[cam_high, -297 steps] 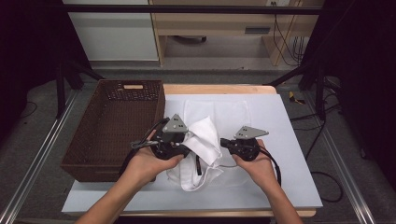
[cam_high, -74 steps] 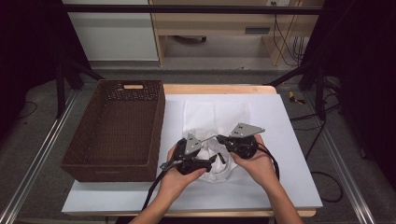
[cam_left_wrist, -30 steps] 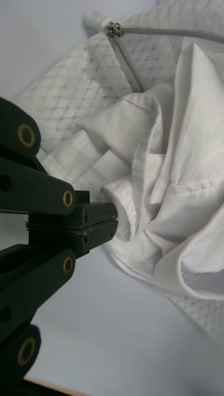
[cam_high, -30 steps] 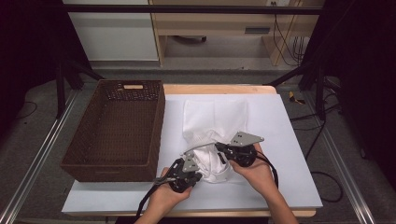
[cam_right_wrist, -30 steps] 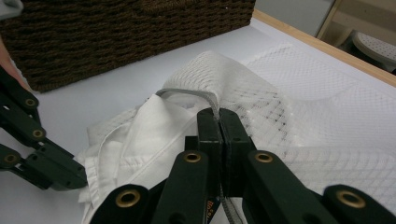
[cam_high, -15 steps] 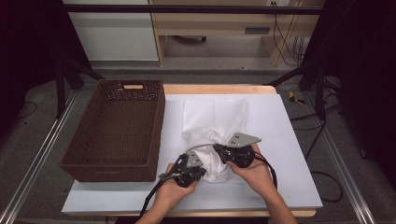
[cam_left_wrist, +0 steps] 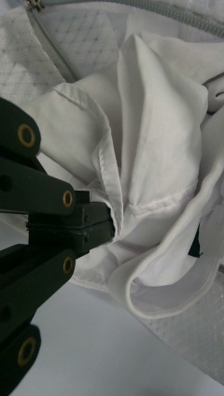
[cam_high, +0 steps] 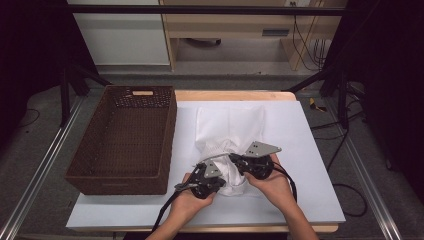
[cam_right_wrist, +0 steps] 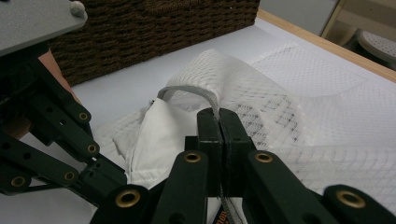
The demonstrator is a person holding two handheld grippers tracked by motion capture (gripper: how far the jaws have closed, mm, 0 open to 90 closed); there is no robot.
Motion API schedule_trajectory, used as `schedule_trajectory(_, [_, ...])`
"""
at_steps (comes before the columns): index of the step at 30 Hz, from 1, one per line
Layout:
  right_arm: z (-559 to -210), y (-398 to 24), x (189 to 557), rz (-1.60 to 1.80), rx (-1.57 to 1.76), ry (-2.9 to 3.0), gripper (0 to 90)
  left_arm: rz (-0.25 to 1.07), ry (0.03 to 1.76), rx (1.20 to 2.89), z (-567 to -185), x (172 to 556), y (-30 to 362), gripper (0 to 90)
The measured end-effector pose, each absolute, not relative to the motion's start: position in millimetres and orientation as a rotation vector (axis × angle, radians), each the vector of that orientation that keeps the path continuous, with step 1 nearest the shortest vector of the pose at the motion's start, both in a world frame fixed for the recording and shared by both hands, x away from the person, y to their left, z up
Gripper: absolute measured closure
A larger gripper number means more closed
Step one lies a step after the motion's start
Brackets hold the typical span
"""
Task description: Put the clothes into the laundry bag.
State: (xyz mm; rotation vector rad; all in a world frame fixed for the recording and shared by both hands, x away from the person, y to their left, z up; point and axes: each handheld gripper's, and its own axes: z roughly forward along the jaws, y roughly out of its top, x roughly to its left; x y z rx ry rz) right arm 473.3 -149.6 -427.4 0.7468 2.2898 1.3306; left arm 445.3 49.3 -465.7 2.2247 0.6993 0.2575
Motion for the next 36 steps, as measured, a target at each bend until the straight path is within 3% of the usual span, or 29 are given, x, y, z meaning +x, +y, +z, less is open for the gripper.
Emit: schedule_trajectory(36, [-430.7,-152.3,475.3,1.311,0.796,2.28,89.1,0.241,0.73,2.169,-463.0,446.9,48.1,90.0])
